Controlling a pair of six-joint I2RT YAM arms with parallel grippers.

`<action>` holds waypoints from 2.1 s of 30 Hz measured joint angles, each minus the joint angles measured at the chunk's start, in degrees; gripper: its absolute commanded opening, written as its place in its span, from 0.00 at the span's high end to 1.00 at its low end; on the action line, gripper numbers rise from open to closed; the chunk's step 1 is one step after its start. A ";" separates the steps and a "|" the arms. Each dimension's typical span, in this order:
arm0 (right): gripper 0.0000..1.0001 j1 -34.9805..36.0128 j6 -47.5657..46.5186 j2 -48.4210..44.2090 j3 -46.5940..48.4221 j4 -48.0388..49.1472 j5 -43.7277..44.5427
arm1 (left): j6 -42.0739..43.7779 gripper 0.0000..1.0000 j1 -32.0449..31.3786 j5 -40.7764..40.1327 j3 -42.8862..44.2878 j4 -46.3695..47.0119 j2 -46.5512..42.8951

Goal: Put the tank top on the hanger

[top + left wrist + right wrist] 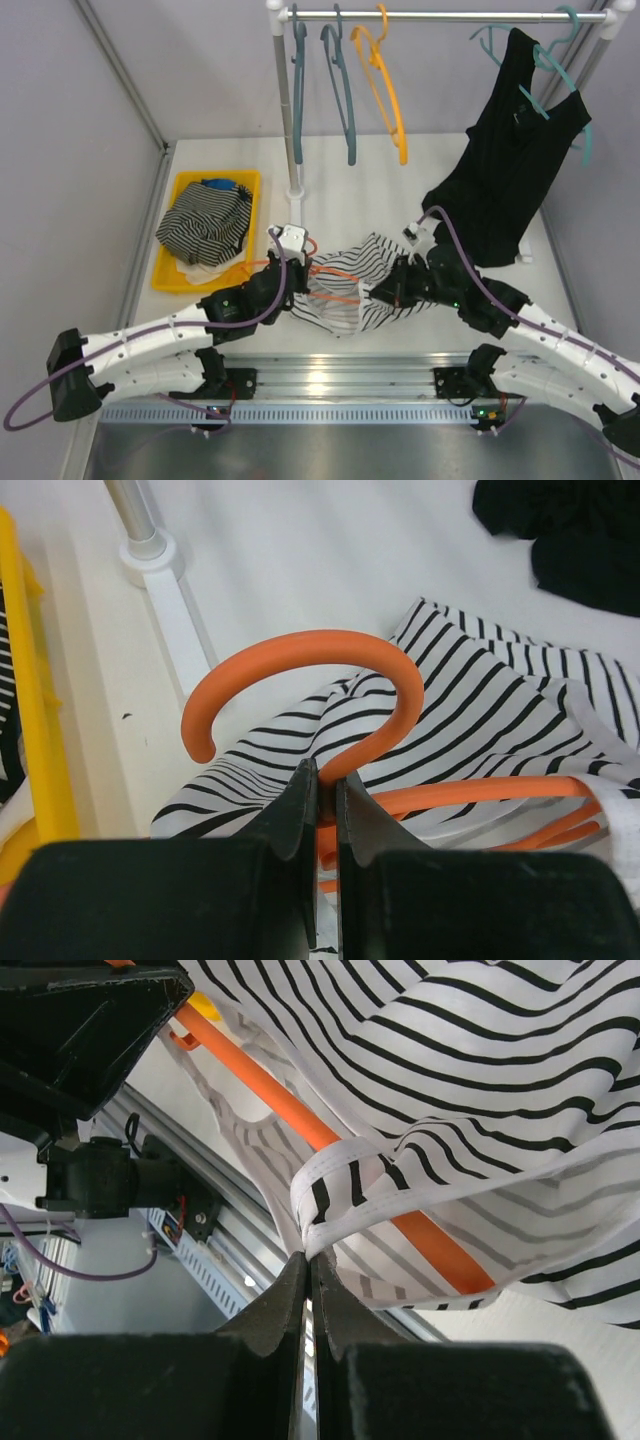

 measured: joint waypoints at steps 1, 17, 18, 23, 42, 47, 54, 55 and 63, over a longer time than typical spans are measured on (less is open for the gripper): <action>1.00 0.00 0.13 0.33 0.39 0.24 0.07 | 0.07 1.00 -0.28 -0.20 0.46 0.68 0.22; 1.00 -0.04 -1.22 -2.23 4.35 -3.67 6.75 | -0.07 1.00 -1.14 -4.81 1.95 0.26 -3.63; 1.00 -0.04 -1.25 -2.40 4.55 -4.00 6.84 | -0.13 1.00 -1.14 -4.87 1.95 0.09 -4.20; 1.00 -0.04 -1.25 -2.47 4.98 -4.44 6.99 | -0.37 1.00 -1.46 -5.16 1.95 0.28 -5.68; 1.00 -0.04 -1.09 -2.51 5.38 -4.85 7.13 | -1.22 1.00 -9.40 -17.88 1.97 5.73 -2.38; 1.00 -0.04 -1.16 -2.01 5.84 -4.81 7.15 | -1.14 1.00 -10.08 -17.75 2.93 7.48 1.05; 1.00 -0.48 -2.16 0.22 11.37 -4.55 7.37 | -1.09 1.00 -10.67 -16.41 4.37 9.64 4.98; 1.00 -0.70 -2.34 0.42 11.93 -4.46 7.39 | -1.09 1.00 -10.69 -16.17 4.61 9.73 5.25; 1.00 -5.05 -4.22 2.12 14.73 -4.26 6.84 | -1.20 1.00 -11.06 -14.62 5.20 10.73 5.60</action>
